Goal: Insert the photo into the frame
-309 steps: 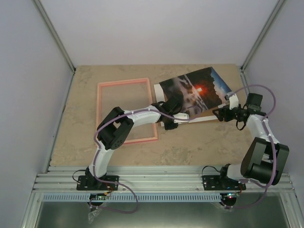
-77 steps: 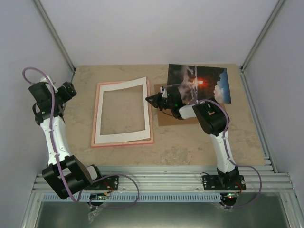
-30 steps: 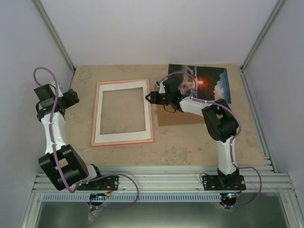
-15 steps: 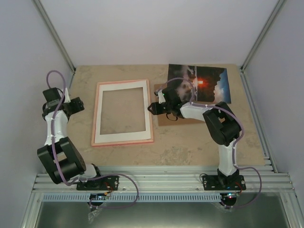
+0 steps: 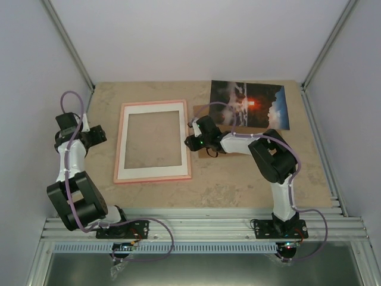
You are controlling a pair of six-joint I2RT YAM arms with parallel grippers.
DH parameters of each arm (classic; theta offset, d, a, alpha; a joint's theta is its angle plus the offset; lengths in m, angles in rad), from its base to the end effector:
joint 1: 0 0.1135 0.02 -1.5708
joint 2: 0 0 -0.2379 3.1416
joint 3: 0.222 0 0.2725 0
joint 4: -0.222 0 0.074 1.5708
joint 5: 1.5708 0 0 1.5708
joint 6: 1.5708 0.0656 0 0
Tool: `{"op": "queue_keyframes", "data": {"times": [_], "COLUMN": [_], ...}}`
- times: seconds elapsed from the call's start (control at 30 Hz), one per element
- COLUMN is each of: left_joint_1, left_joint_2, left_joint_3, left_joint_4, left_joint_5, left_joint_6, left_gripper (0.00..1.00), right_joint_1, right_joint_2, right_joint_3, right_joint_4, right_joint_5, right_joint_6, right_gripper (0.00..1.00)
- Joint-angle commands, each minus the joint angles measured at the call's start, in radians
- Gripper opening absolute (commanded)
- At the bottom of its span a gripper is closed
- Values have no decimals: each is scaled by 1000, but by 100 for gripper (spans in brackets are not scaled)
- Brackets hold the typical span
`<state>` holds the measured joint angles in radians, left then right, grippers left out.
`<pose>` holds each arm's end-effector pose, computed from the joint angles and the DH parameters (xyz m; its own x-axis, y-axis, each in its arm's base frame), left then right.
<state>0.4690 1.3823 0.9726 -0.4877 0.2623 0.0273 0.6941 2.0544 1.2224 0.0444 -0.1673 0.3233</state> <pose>0.3010 0.1334 0.1890 -0.7050 -0.3277 -0.6289 -0.2731 0.9439 -0.1856 0.3403 0.2974 0.0697 -0.7456 -0.2129 -0.6315 -0.5107 0.7914 0.3360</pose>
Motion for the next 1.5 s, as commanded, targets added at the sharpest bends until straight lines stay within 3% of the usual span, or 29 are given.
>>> {"op": "queue_keyframes", "data": {"times": [0.0,0.4,0.6,0.77,0.93,1.2,1.47], "left_joint_1": [-5,-27,-75,-190,-366,-662,-830], "left_joint_2": [-4,-15,-37,-60,3,271,574], "left_joint_3": [-15,-43,-51,-24,55,270,535], "left_joint_4": [18,21,33,42,92,196,224], "left_joint_5": [-17,-16,4,28,101,141,158], "left_joint_6": [8,25,72,116,91,65,45], "left_gripper": [75,77,77,79,80,80,80], "right_joint_1": [29,7,9,-33,-193,-539,-868], "right_joint_2": [32,0,-76,-172,-262,-316,-323], "right_joint_3": [7,-3,-46,-8,27,-12,-11], "right_joint_4": [-29,-101,-97,-136,-182,-232,-313], "right_joint_5": [72,81,-79,-255,-393,-505,-564], "right_joint_6": [-81,-156,-217,-245,-251,-233,-259], "right_gripper": [47,47,46,52,60,67,76]}}
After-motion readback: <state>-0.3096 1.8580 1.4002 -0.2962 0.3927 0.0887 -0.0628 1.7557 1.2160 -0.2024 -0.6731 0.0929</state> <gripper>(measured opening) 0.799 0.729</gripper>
